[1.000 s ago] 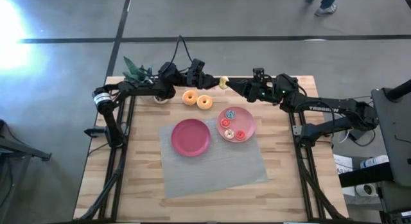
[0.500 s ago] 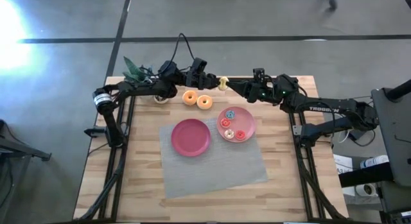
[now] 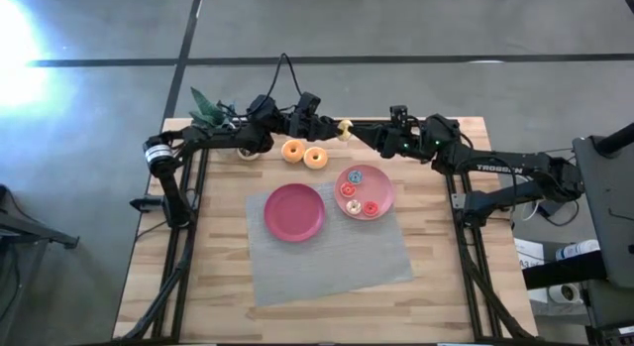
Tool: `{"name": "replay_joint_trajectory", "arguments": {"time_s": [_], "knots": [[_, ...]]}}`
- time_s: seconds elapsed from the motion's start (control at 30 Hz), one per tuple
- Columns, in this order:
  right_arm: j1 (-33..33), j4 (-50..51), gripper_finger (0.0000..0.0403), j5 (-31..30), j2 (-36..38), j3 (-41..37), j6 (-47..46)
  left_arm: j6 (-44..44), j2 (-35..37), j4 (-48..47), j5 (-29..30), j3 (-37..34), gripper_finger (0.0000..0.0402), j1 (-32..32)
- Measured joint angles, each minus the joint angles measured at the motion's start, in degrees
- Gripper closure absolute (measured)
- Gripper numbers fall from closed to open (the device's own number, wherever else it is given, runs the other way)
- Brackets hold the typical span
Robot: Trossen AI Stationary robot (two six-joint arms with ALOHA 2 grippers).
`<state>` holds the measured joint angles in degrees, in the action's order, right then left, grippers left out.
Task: Pick & Place donuts
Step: Put the small yellow donut on the pink plate
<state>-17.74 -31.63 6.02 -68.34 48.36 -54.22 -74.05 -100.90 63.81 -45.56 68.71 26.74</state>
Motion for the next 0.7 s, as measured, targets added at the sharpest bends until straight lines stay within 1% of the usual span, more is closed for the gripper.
{"name": "replay_joint_trajectory", "arguments": {"time_s": [0.13, 0.23, 0.33, 0.4, 0.5, 0.6, 0.7], "knots": [[0.0, 3.1, 0.0390, -0.8, 0.3, 0.0, -1.5, 0.9, 0.0, -0.4, -0.2, -0.2, 0.0387, 0.0], [0.0, 7.2, 0.0368, -1.8, 1.1, 0.0, -1.4, 1.5, 0.0, -1.5, -0.2, -0.2, 0.0396, 0.0], [0.0, 13.4, 0.0337, -3.2, 3.1, 0.0, -1.0, 4.1, 0.0, -5.6, 0.0, -0.5, 0.0396, 0.0], [0.0, 18.4, 0.0314, -4.7, 5.0, 0.0, -0.2, 7.1, 0.0, -10.5, 0.2, -0.6, 0.0396, 0.0], [0.0, 26.0, 0.0284, -9.4, 8.9, -0.1, 0.7, 14.1, 0.0, -21.7, 0.9, -0.6, 0.0396, 0.0], [0.0, 33.6, 0.0260, -13.2, 12.7, 0.0, 0.6, 21.9, 0.0, -33.7, 3.3, -0.6, 0.0397, -0.5], [0.6, 39.1, 0.0243, -15.8, 15.1, -0.1, 0.5, 28.4, -0.6, -40.6, 6.1, -0.4, 0.0397, -1.5]]}}
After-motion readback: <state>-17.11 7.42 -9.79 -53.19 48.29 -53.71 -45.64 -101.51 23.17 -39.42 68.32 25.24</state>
